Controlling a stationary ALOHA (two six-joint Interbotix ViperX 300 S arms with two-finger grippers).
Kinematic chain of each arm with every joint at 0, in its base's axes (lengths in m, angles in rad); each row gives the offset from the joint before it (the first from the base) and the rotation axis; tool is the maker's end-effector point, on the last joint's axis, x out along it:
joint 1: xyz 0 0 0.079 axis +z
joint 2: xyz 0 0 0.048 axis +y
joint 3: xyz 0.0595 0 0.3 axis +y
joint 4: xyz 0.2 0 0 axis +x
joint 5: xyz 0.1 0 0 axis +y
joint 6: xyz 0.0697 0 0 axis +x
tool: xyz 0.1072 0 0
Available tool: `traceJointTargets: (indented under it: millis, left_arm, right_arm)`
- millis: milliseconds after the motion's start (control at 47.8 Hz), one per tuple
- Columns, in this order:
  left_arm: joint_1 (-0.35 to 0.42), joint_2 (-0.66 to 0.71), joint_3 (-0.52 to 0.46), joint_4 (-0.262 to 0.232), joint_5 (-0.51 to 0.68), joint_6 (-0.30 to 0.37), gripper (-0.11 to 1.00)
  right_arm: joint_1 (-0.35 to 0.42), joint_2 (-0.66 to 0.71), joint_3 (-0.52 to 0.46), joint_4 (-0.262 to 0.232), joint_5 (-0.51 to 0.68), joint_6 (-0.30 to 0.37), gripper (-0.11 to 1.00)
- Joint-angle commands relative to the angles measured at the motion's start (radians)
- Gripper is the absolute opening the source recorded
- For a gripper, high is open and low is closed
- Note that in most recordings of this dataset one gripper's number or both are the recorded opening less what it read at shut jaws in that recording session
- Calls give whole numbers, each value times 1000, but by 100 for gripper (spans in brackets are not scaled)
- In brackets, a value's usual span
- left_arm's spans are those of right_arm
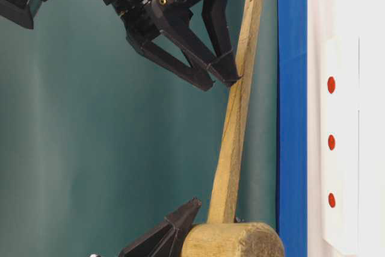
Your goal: Hit the mark with a hammer.
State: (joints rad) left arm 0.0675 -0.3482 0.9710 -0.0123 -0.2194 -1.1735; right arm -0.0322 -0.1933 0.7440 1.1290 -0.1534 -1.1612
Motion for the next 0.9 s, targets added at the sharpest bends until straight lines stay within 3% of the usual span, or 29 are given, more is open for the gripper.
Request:
traceJointTargets:
  millis: [0,377,503,565,754,796,880]
  left_arm:
    - [-9,-20,-35,3,-9,-2,45]
    - [-46,-21,-51,3,-18,-5,45]
    - [-51,-23,-51,3,-17,-9,45]
    - [-55,-21,-52,3,-18,-9,45]
    - [-55,-21,-55,2,-14,-3,45]
    - [-55,-21,-57,3,-14,-3,45]
    - [-57,-23,-57,3,-14,5,45]
  right_arm:
    - [3,0,-32,-9,-5,0,93]
    - [5,67,-51,-60,-8,-2,92]
    - [5,72,-51,-72,-28,-2,86]
    - [5,72,-49,-74,-25,-2,73]
    - [3,72,-51,-78,-5,-2,18]
    - [5,72,-51,-78,2,-2,11]
    - [3,72,-51,-78,5,-2,11]
